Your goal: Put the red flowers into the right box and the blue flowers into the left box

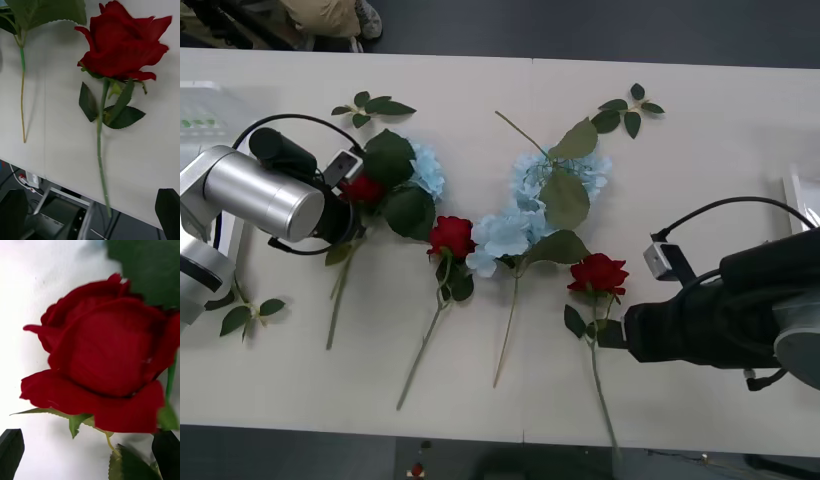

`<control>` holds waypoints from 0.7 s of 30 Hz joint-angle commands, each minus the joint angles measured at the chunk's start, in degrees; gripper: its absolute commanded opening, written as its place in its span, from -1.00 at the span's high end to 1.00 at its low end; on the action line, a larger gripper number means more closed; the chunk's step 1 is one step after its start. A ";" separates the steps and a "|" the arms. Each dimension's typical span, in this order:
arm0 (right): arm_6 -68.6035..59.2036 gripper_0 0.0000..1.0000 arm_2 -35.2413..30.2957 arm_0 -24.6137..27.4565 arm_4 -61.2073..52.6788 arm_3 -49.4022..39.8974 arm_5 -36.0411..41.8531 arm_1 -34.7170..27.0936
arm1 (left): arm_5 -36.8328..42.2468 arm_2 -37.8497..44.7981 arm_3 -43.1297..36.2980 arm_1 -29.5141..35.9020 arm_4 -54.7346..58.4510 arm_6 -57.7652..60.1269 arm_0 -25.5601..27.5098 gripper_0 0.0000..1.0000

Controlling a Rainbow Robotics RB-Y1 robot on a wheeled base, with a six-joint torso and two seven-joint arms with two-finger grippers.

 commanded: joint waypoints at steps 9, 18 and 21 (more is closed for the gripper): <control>-1.61 -1.00 2.80 -2.34 10.95 9.38 -1.72 13.55 | -1.91 -2.61 1.73 -1.04 -1.17 -1.62 -0.09 -1.00; -1.09 -1.00 5.44 -4.62 17.19 17.03 -3.83 18.39 | -2.08 -3.40 1.73 -1.22 -0.73 -0.92 0.00 -0.13; -0.74 -1.00 6.40 -5.15 18.69 18.79 -4.88 18.65 | -2.08 -3.40 1.73 -1.22 -0.91 -0.48 -0.09 0.84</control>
